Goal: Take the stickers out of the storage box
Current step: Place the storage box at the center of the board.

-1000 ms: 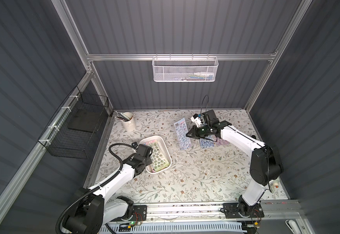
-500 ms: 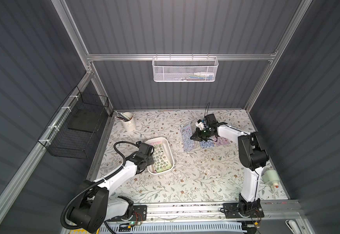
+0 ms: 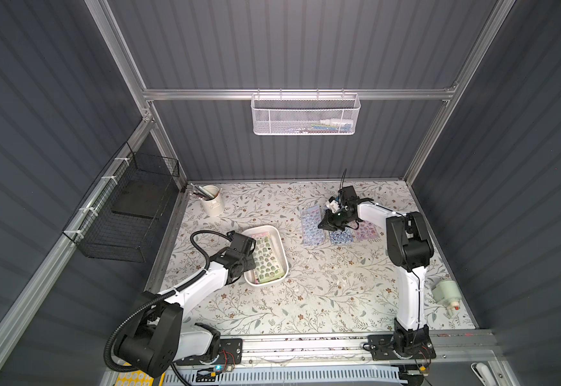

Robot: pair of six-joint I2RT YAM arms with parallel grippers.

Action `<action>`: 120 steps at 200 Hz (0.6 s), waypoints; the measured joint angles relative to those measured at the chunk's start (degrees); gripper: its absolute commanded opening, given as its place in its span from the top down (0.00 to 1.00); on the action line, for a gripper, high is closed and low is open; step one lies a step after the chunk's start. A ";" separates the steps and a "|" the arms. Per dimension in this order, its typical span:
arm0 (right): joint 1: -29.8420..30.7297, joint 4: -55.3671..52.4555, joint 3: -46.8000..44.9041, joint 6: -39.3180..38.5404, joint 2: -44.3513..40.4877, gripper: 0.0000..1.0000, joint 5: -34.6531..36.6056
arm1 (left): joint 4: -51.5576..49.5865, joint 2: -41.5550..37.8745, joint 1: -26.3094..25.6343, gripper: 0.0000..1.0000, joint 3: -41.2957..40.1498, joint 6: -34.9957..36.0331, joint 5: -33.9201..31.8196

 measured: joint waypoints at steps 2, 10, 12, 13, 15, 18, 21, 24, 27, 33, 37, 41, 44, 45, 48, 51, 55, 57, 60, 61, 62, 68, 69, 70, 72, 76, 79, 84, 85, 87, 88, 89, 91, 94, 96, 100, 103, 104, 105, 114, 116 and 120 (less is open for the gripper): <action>-0.04 -0.17 0.09 -0.11 0.04 0.89 0.13 | 0.02 0.00 0.00 1.00 0.00 0.02 0.00; -0.20 -0.98 0.37 -0.63 0.31 0.88 0.66 | 0.04 0.07 0.00 1.00 0.04 0.02 0.00; -0.22 -1.25 0.42 -0.81 0.35 0.88 0.79 | 0.04 0.07 0.00 1.00 0.07 0.04 0.00; -0.24 -1.33 0.44 -0.85 0.35 0.88 0.85 | 0.04 0.07 0.00 1.00 0.07 0.04 0.00; -0.26 -1.62 0.48 -1.03 0.37 0.88 1.05 | 0.04 0.09 0.00 1.00 0.09 0.04 0.00; -0.31 -1.86 0.48 -1.14 0.37 0.88 1.25 | 0.04 0.11 0.00 1.00 0.09 0.04 0.00; -0.33 -2.12 0.52 -1.38 0.37 0.88 1.49 | 0.07 0.11 0.00 1.00 0.09 0.04 0.00; -0.35 -2.47 0.61 -1.49 0.37 0.87 1.66 | 0.07 0.11 0.00 1.00 0.09 0.04 0.00; -0.42 -2.75 0.72 -1.66 0.37 0.87 1.86 | 0.07 0.11 0.00 1.00 0.09 0.07 0.00; -0.48 -3.10 0.90 -1.97 0.37 0.86 2.23 | 0.07 0.13 0.00 1.00 0.09 0.07 0.00; -0.52 -3.30 0.96 -2.14 0.37 0.86 2.47 | 0.04 0.17 0.00 1.00 0.09 0.07 0.00; -0.57 -3.58 1.07 -2.32 0.37 0.86 2.71 | 0.07 0.17 0.00 1.00 0.09 0.07 0.00; -0.61 -3.76 1.11 -2.47 0.37 0.86 2.91 | 0.04 0.20 0.00 1.00 0.09 0.09 -0.02; -0.63 -3.78 1.16 -2.56 0.37 0.85 2.95 | 0.07 0.20 0.00 1.00 0.09 0.09 -0.02; -0.68 -3.87 1.16 -2.60 0.37 0.85 3.15 | 0.07 0.22 0.00 1.00 0.09 0.09 -0.02; -0.72 -3.98 1.20 -2.82 0.37 0.84 3.28 | 0.07 0.22 0.00 1.00 0.11 0.09 -0.02; -0.76 -4.09 1.20 -2.86 0.37 0.83 3.45 | 0.07 0.22 0.00 1.00 0.13 0.09 -0.02; -0.81 -4.15 1.20 -2.99 0.37 0.82 3.56 | 0.04 0.22 0.00 1.00 0.13 0.09 -0.02; -0.83 -4.26 1.20 -2.99 0.37 0.81 3.74 | 0.04 0.22 0.00 1.00 0.15 0.11 -0.02; -0.85 -4.28 1.20 -2.99 0.37 0.80 3.76 | 0.04 0.22 0.00 1.00 0.15 0.11 -0.02; -0.85 -4.31 1.20 -3.06 0.37 0.80 3.80 | 0.04 0.22 0.00 1.00 0.15 0.11 -0.02; -0.94 -4.61 1.22 -3.17 0.37 0.78 4.11 | 0.04 0.28 0.00 1.00 0.20 0.20 -0.02; -0.94 -4.63 1.22 -3.28 0.37 0.77 4.15 | 0.04 0.28 0.00 1.00 0.22 0.22 -0.02; -0.94 -4.68 1.22 -3.41 0.37 0.77 4.22 | 0.04 0.31 0.00 1.00 0.22 0.22 -0.02; -0.94 -4.72 1.22 -3.41 0.37 0.77 4.24 | 0.04 0.33 0.00 1.00 0.24 0.22 -0.02; -1.01 -4.92 1.22 -3.50 0.37 0.76 4.39 | 0.02 0.37 0.00 1.00 0.31 0.24 0.00; -1.05 -5.01 1.22 -3.48 0.37 0.76 4.48 | 0.02 0.39 0.00 1.00 0.35 0.24 0.00; -1.09 -5.16 1.22 -3.63 0.37 0.75 4.68 | 0.02 0.46 0.00 1.00 0.42 0.24 0.00; -1.11 -5.18 1.22 -3.63 0.37 0.75 4.66 | 0.02 0.46 0.00 1.00 0.42 0.24 0.00; -1.14 -5.22 1.22 -3.54 0.37 0.75 4.74 | 0.02 0.48 0.00 1.00 0.44 0.26 0.00; -1.14 -5.29 1.22 -3.56 0.37 0.75 4.85 | 0.02 0.48 0.00 1.00 0.44 0.24 0.00; -1.16 -5.29 1.22 -3.61 0.37 0.75 4.83 | 0.02 0.48 0.00 1.00 0.46 0.26 -0.02; -1.16 -5.33 1.22 -3.65 0.37 0.75 4.87 | -0.02 0.48 0.00 1.00 0.46 0.26 0.00; -1.18 -5.38 1.22 -3.61 0.37 0.74 4.92 | -0.04 0.48 0.00 1.00 0.48 0.26 0.00; -1.20 -5.40 1.25 -3.67 0.37 0.74 4.96 | -0.09 0.48 0.00 1.00 0.50 0.26 0.00; -1.20 -5.49 1.31 -3.74 0.37 0.73 5.05 | -0.20 0.48 0.00 1.00 0.55 0.26 -0.02; -1.20 -5.55 1.36 -3.80 0.37 0.72 5.09 | -0.33 0.48 0.00 1.00 0.63 0.26 -0.02; -1.20 -5.55 1.40 -3.87 0.37 0.72 5.09 | -0.37 0.48 0.00 1.00 0.63 0.26 -0.02; -1.20 -5.55 1.42 -3.87 0.37 0.72 5.11 | -0.39 0.48 0.00 1.00 0.66 0.26 0.00; -1.20 -5.60 1.64 -3.96 0.37 0.71 5.40 | -0.66 0.48 0.00 1.00 0.85 0.26 -0.02; -1.20 -5.62 1.68 -4.07 0.37 0.70 5.44 | -0.74 0.48 0.00 1.00 0.87 0.26 0.00; -1.20 -5.64 1.75 -4.07 0.37 0.69 5.55 | -0.90 0.46 0.00 1.00 0.98 0.26 0.00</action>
